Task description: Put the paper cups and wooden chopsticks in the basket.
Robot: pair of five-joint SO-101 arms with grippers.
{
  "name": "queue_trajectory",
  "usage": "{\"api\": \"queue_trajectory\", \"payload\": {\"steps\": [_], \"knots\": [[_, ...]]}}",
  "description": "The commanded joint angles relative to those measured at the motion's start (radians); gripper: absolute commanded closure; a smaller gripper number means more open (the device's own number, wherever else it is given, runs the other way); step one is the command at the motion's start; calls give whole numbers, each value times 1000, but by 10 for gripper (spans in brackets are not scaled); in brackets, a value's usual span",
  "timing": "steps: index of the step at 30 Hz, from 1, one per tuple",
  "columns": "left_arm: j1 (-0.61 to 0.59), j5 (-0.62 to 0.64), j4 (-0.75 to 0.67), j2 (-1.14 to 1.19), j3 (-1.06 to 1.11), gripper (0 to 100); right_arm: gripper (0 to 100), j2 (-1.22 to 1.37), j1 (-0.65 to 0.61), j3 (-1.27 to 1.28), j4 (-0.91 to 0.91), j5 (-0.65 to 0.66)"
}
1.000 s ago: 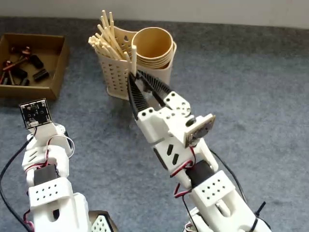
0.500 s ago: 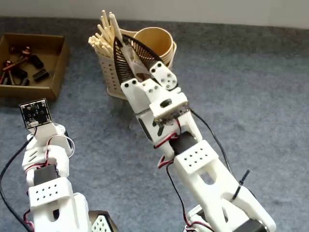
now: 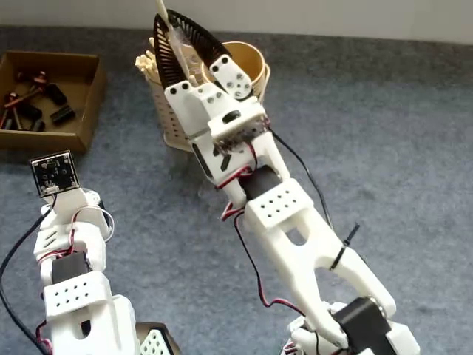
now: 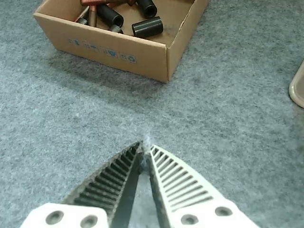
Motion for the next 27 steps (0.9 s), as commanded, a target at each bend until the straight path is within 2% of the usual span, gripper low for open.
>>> {"api": "queue_trajectory", "payload": {"steps": [1,15,21,27], "knots": [[4,2,-21,-13,-4,989,993,31,12,-47,-27,15],[2,2,-21,-13,-4,989,988,159,30,-35,-19,14],[2,2,-21,-13,-4,989,864,157,24,1,76,14],[2,2,-21,-13,-4,989,865,94,21,12,87,14]]}}
